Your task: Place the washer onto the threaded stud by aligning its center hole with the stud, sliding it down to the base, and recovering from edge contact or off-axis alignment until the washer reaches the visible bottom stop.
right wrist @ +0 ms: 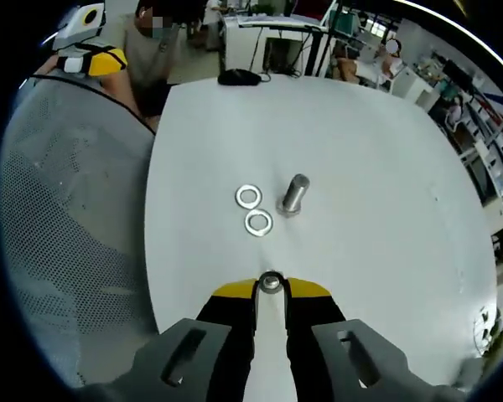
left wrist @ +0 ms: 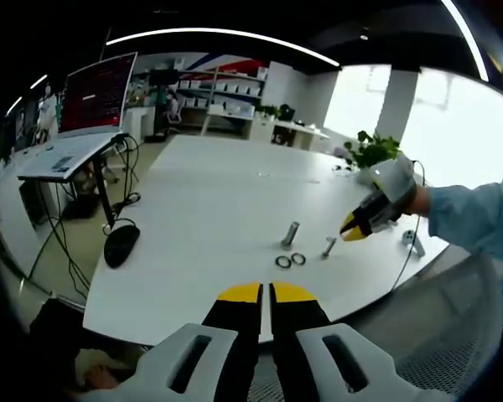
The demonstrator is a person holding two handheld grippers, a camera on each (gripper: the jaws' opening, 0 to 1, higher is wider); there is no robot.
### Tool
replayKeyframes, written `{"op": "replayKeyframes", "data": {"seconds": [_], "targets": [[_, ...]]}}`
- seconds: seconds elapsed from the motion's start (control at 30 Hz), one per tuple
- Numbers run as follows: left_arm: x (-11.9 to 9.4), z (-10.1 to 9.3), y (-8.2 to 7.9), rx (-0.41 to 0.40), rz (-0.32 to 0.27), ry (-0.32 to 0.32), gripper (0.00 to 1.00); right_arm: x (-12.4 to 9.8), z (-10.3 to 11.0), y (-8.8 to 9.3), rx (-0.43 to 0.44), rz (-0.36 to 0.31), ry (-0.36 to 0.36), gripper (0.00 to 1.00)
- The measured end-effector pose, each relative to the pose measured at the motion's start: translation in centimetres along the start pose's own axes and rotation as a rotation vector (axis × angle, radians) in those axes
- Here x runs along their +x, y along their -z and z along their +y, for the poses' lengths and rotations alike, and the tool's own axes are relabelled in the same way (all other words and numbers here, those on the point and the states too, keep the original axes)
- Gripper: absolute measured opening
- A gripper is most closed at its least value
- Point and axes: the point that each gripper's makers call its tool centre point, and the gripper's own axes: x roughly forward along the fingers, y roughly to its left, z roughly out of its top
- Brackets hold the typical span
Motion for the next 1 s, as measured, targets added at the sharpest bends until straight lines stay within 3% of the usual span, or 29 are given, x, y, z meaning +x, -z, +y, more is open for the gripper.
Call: {"op": "replayKeyframes", "data": {"seconds": [0.13, 0.2, 1.0], "targets": [[0.0, 0.0, 0.0, 0.0, 0.001, 0.0, 0.0, 0.5, 0.0, 0.2, -0.023, 0.024, 0.002, 0.14], [0.0, 0.0, 0.0, 0.001, 0.002, 0.0, 0.0, 0.7, -0.4, 0.6, -0.074, 0.055, 0.02, 0.14], [0.1, 0.1, -0.1, -0.003, -0.002, -0.004, 0.0, 2.8, -0.5, 0.9, -0.091, 0.102, -0.027, 0.14]]}}
